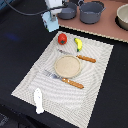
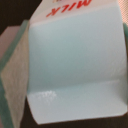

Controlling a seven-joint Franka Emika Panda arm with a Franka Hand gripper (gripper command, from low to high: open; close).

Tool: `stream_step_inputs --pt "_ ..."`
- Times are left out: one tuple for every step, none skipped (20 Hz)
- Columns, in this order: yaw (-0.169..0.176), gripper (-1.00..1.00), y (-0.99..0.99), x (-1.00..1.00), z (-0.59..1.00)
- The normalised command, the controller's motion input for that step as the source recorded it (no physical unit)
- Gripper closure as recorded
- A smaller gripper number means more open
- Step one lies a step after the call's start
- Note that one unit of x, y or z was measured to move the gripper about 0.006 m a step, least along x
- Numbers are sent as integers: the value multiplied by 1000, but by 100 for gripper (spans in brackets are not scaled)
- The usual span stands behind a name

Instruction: Interact with the objects in diverse but meaningful ways.

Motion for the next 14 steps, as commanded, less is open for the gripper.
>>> stream_step_inputs --pt "0 100 -423 660 177" --pt "0 100 -429 620 186" --pt "0 100 -437 583 194" --pt "0 100 -420 580 197" --pt "0 100 -426 566 203" --pt "0 100 -440 551 189" --pt "0 100 -457 549 180" --pt "0 100 -486 489 140" --pt "0 100 -540 400 97" --pt "0 100 -566 374 77" --pt "0 100 -569 363 60" --pt "0 100 -589 357 34" --pt "0 100 -609 346 0" --pt "0 100 -640 343 0"
